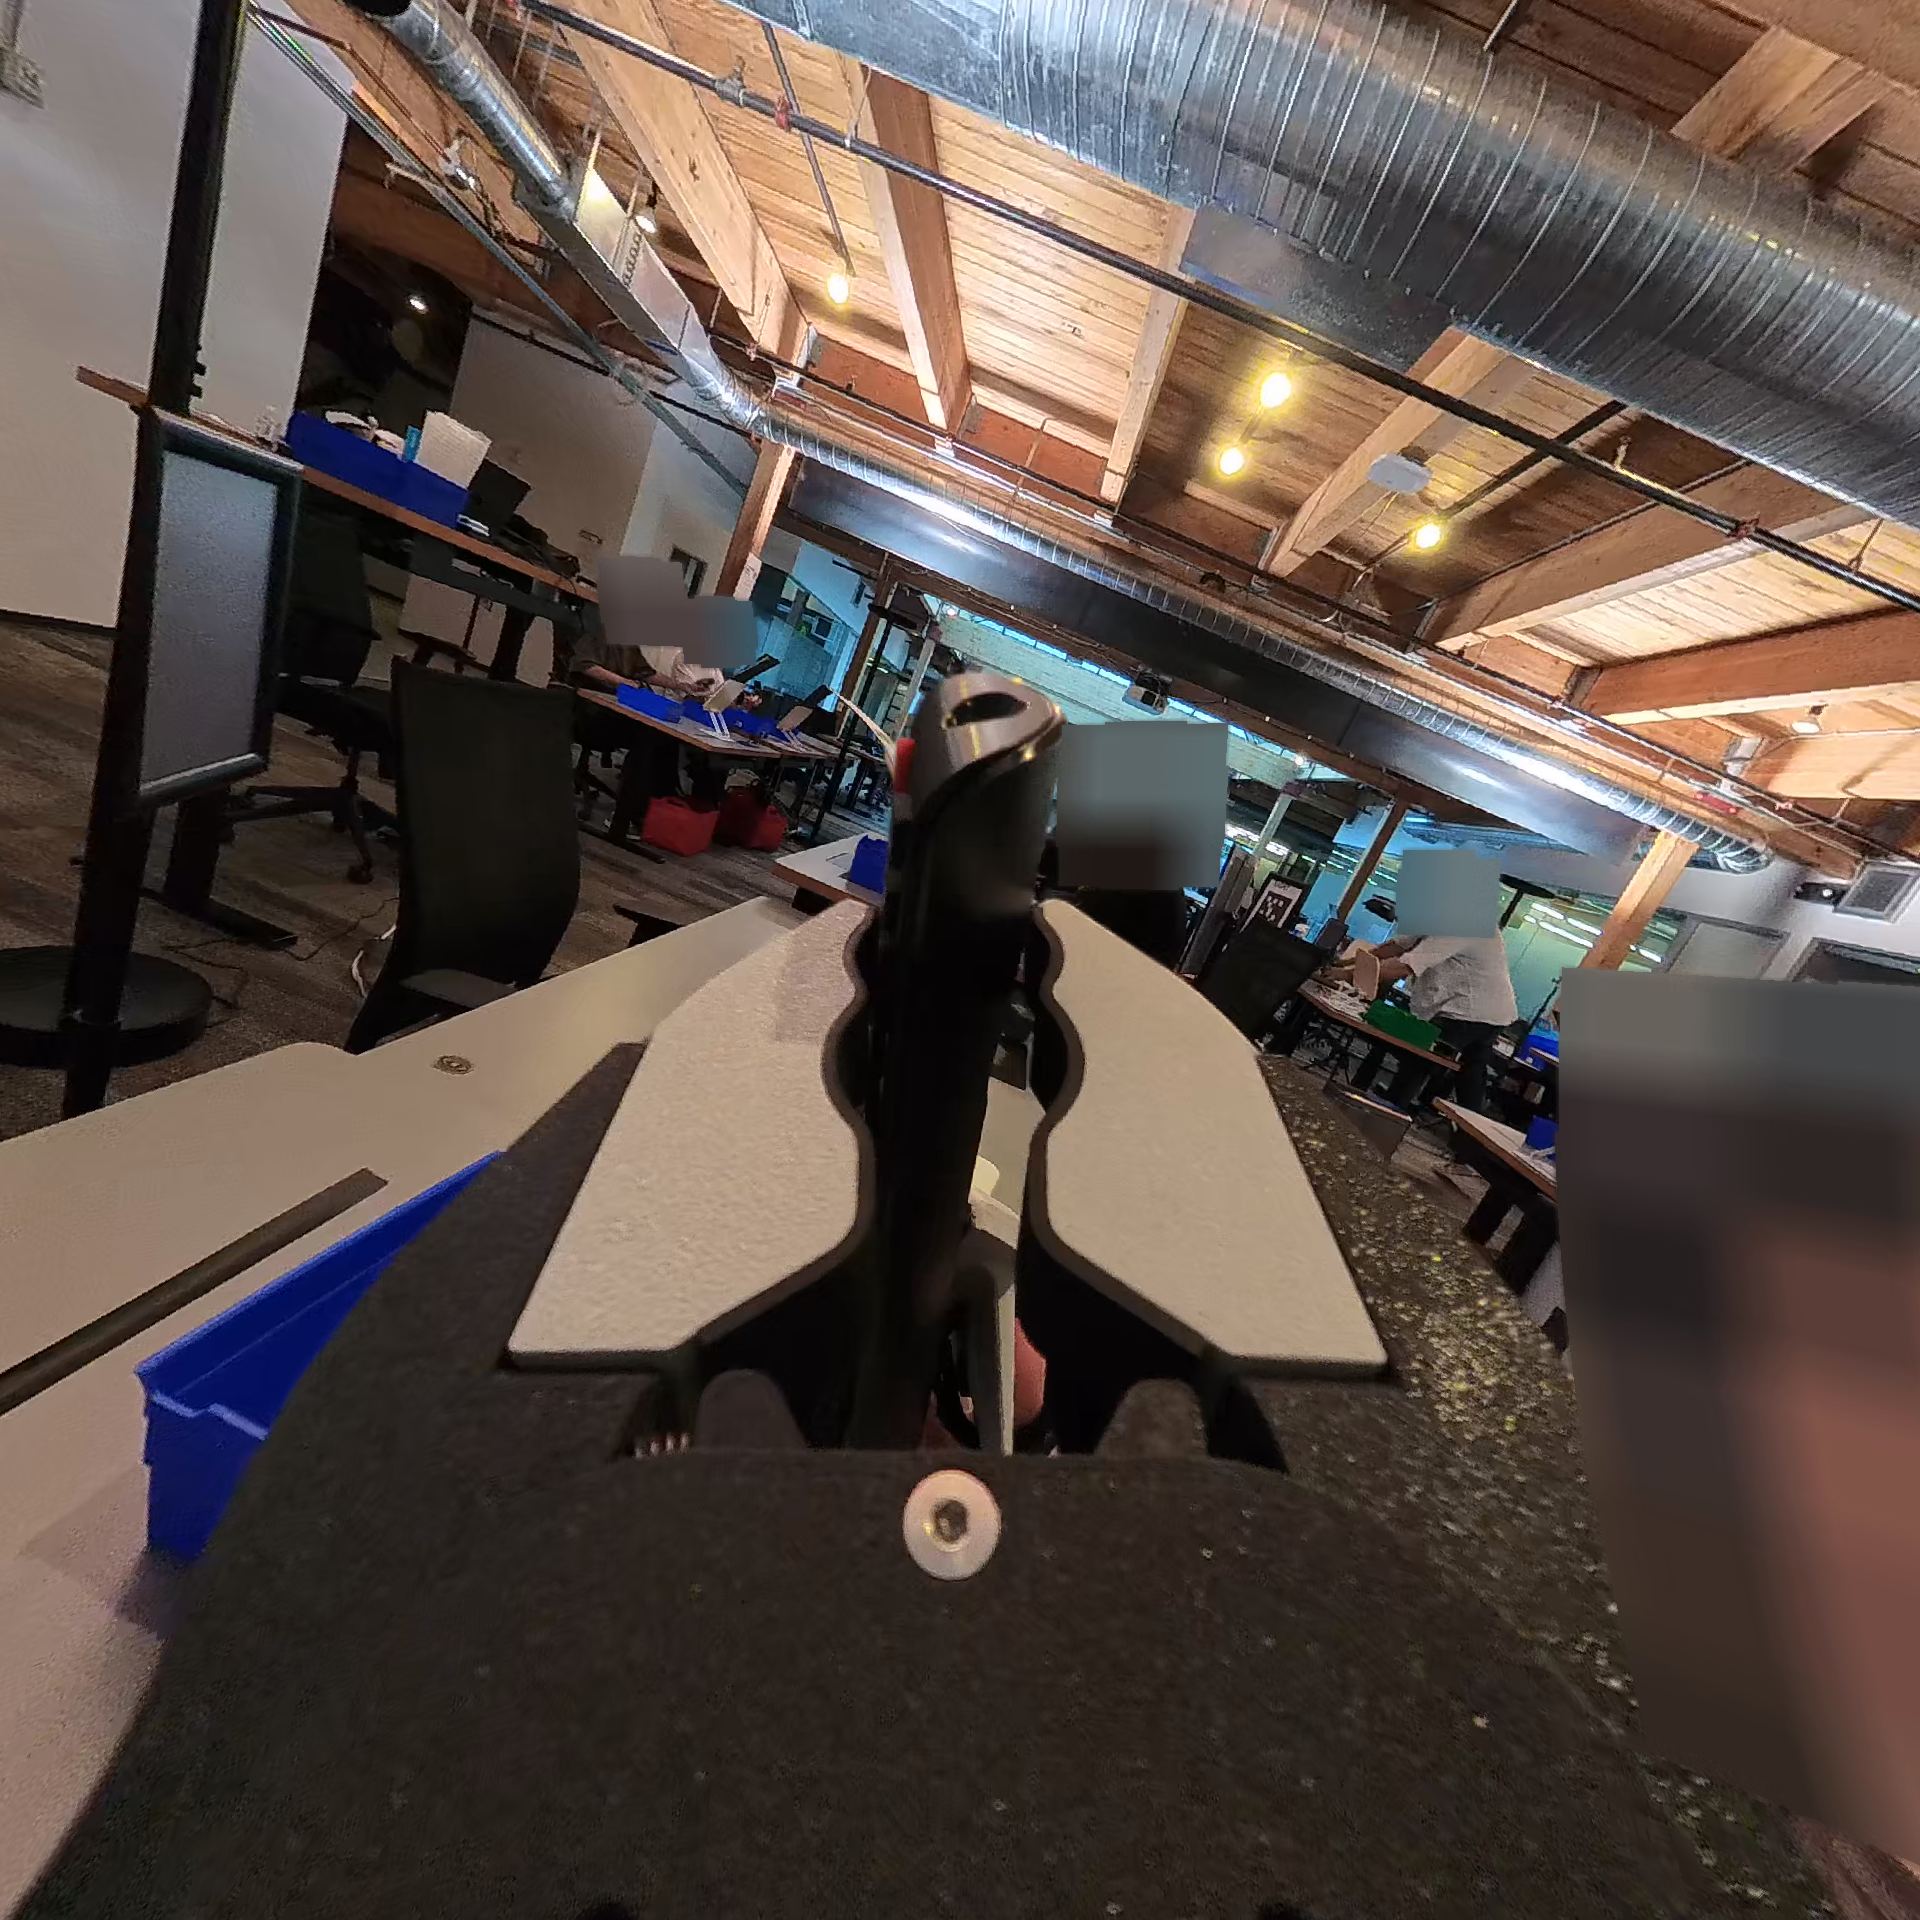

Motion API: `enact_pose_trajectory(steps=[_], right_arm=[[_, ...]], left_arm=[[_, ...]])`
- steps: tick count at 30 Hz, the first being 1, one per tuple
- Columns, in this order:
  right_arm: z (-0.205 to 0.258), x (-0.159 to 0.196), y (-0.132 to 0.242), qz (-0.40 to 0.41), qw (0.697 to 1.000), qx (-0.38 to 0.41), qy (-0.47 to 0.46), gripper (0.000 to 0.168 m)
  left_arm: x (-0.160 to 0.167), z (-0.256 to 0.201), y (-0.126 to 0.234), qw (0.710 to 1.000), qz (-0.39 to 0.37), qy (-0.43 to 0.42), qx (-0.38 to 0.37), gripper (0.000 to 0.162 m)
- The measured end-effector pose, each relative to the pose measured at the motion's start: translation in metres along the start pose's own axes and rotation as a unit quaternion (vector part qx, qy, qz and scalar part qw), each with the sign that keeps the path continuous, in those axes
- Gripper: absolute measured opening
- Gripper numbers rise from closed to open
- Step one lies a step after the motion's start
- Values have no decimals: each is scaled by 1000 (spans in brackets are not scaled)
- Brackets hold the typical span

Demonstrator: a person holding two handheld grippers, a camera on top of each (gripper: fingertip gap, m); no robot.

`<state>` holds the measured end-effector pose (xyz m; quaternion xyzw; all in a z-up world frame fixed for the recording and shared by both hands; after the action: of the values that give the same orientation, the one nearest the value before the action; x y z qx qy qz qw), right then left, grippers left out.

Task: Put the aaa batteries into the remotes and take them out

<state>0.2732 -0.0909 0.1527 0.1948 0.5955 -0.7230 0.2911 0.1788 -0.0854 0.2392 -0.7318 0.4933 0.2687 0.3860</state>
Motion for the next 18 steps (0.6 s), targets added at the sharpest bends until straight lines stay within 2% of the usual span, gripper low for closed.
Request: enact_pose_trajectory(steps=[18], right_arm=[[10, -8, -1, 4, 999, -7, 47, 23]], left_arm=[[1, -15, -8, 1000, 7, -20, 5, 26]])
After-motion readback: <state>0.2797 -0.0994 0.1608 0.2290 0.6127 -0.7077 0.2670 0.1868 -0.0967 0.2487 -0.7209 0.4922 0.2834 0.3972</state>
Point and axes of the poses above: each gripper's, where its closed fingertips meet, y back along the fingers, x out of its underside, z = x × y across the jaws, the point moved 6 cm from there along y, back along the fingers, and after that the axes turned 12 degrees about y, right-handed, at the moved point
